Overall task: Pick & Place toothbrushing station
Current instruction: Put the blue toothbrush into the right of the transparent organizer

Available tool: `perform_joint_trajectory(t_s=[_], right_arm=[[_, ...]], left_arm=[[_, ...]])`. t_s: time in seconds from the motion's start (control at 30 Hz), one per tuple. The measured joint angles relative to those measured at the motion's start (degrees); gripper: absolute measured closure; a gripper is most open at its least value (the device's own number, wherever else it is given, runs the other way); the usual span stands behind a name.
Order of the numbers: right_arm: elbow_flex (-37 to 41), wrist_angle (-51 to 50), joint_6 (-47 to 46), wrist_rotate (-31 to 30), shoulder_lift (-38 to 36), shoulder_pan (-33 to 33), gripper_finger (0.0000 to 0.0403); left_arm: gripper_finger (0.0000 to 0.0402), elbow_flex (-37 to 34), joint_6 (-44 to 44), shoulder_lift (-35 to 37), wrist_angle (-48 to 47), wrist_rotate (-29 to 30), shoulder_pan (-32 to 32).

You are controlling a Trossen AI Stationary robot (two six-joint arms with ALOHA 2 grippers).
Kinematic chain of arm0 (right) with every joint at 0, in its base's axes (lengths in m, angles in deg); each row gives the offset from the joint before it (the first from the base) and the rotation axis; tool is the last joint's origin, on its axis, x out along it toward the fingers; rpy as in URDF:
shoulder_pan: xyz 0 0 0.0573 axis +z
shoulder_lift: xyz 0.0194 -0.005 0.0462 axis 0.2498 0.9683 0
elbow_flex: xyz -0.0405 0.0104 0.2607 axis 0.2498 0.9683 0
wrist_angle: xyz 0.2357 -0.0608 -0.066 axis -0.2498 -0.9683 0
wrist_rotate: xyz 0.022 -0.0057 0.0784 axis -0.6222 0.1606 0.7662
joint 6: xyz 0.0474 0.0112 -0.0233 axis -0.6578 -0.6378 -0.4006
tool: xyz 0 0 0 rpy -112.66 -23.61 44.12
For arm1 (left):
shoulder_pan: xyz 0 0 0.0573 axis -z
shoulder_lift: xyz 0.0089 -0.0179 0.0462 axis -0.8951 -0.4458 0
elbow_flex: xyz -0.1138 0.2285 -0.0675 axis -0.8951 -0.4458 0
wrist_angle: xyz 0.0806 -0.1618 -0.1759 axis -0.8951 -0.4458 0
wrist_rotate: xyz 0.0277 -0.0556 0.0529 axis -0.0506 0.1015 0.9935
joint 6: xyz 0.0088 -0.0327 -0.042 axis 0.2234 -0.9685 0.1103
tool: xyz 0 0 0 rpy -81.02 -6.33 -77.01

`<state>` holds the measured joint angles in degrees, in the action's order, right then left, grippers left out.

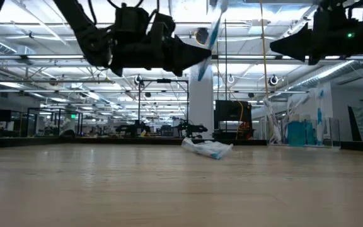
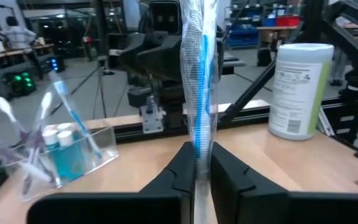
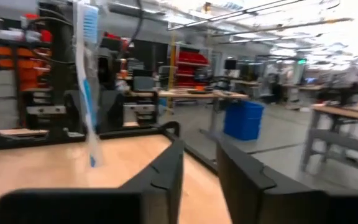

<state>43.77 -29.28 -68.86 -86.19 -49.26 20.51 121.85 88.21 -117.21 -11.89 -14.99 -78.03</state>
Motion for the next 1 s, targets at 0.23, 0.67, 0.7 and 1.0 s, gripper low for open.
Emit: perform_joint_trajectory(t_s=[0.23,0.67,0.7,1.0], right_arm=[[-0.04,10.15,-6.83,12.3,9.16,-5.86,0.0217],[-6.95,15.61,-11.8,24.53,24.63,-10.64,0.0197],[-7.74,15.63,-11.77,24.55,25.83,-10.58,0.0196],[-13.15,19.64,-11.53,30.05,35.38,-10.56,0.0198]], left_arm=[[0.0378,3.41,0.46,-3.16,-0.2,-0.13,-0.28],[0.0378,3.65,1.62,-3.19,-2.38,0.33,-0.37],[0.0379,3.65,1.62,-3.19,-2.48,0.34,-0.37],[0.0375,3.63,1.64,-3.19,-4.22,0.39,-0.37]])
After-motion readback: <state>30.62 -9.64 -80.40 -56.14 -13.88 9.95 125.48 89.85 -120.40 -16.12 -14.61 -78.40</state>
